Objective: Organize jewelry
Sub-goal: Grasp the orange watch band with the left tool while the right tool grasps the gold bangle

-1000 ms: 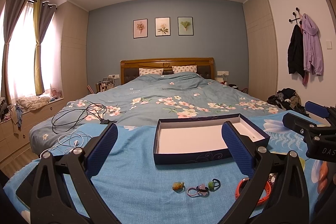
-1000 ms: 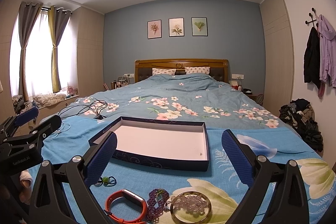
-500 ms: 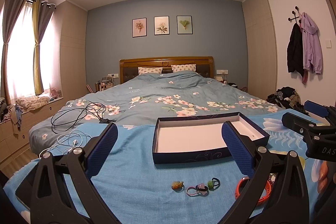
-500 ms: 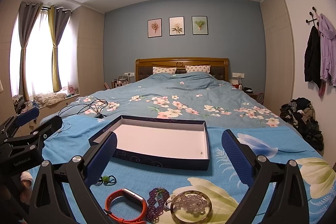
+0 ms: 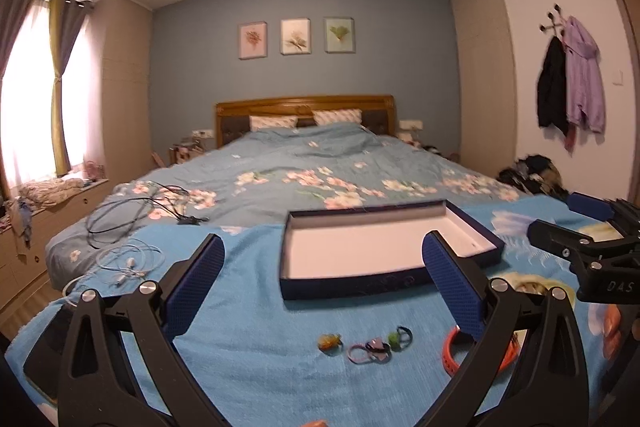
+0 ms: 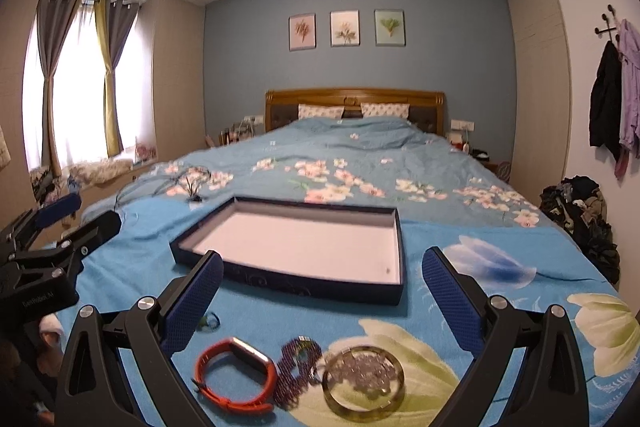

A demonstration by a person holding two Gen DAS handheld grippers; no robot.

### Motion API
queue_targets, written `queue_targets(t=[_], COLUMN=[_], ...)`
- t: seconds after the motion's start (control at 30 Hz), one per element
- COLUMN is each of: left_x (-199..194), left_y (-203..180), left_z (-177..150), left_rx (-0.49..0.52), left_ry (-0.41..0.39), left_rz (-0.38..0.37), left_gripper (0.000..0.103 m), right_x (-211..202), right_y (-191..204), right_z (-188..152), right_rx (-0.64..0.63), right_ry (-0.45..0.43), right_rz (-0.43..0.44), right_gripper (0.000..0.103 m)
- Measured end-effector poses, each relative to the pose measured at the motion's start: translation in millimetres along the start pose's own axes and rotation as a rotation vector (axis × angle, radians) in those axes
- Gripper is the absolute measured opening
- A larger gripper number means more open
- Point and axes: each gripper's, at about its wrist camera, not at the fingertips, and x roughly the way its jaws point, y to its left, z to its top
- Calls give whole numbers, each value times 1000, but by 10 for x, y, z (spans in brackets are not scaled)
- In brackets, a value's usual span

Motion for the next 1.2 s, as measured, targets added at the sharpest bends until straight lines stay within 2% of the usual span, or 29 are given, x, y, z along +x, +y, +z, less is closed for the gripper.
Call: queue_targets(t=[0.23,0.33,0.4,0.47,0.5,0.57,0.6,0.67,0.73,0.77,0.9,0.97,1.13,1.17,1.2], left_x=[209,283,332,409,446,537,569,638,684,696,753,813,950,986,1027], left_y=[-132,-217,-293,-369,-383,-477,-505,-558,-600,-623,-702,-741,-767,-768,-768], left_z=[-81,-127,-166,-219,-232,-299,-325,-378,-423,-438,-467,-500,-543,-553,-570], left_rx=[66,99,111,118,121,138,142,151,158,162,164,163,135,126,117], left_ry=[144,180,209,264,287,350,365,404,425,433,487,526,609,624,642], left_rz=[-140,-205,-254,-314,-329,-353,-360,-375,-393,-406,-463,-488,-522,-527,-528], left_gripper=[97,97,91,84,81,76,73,67,65,63,44,39,36,34,27], right_x=[73,84,111,161,188,247,273,307,320,331,387,418,488,491,494], right_y=[-191,-277,-366,-445,-480,-585,-632,-692,-705,-709,-741,-734,-750,-749,-754], right_z=[-170,-265,-321,-368,-381,-445,-480,-525,-538,-537,-535,-515,-477,-469,-460], right_rx=[6,6,26,58,72,118,141,171,171,169,184,177,172,169,164], right_ry=[161,230,280,331,354,411,435,467,481,487,516,527,547,547,545], right_rz=[27,40,50,61,67,77,83,99,100,99,118,124,126,126,121], right_gripper=[96,87,74,66,58,50,40,27,26,21,13,11,10,8,6])
